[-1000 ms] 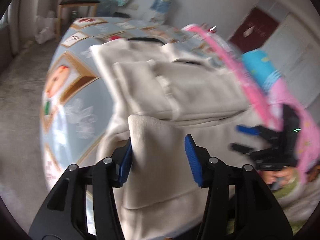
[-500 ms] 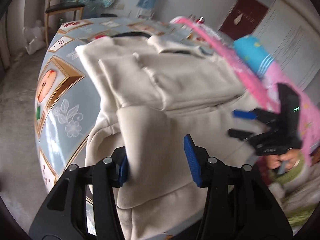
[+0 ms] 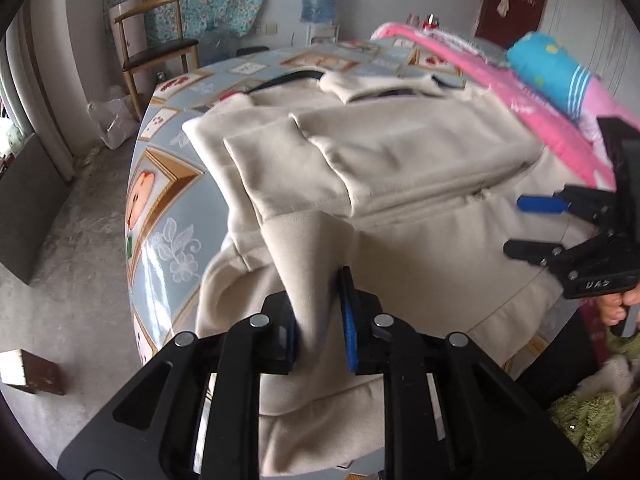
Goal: Fold large clothes
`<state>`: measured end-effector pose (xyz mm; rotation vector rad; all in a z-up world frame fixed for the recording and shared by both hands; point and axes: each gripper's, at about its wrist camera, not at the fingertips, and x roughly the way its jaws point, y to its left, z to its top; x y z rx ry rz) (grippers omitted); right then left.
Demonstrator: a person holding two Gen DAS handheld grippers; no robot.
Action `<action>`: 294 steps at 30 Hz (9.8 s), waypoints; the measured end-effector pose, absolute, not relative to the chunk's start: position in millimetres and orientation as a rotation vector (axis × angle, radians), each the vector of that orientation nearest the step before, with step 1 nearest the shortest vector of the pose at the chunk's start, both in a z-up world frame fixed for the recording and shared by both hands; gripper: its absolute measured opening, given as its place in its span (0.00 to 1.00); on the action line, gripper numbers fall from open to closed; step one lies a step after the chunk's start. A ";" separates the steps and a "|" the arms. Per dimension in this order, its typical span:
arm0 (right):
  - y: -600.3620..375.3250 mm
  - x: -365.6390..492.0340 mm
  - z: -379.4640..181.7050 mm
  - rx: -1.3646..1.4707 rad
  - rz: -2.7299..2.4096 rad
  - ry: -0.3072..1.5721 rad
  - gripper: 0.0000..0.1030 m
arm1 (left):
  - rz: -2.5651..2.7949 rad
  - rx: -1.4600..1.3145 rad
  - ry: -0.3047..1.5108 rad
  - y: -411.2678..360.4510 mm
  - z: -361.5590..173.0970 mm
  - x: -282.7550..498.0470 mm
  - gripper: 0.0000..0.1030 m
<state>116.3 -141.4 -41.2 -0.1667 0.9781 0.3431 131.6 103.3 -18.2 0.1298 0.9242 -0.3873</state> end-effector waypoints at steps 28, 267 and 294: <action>-200.1 96.4 -20.9 -0.041 0.270 0.905 0.70 | -0.091 0.322 0.963 62.5 -26.4 127.8 0.19; -248.6 176.3 2.0 -0.048 0.217 0.839 0.23 | -0.281 -0.159 0.812 118.2 -5.8 186.6 0.22; -226.8 71.4 32.1 0.049 0.116 0.795 0.89 | -0.165 -0.076 0.784 72.1 47.8 87.7 0.89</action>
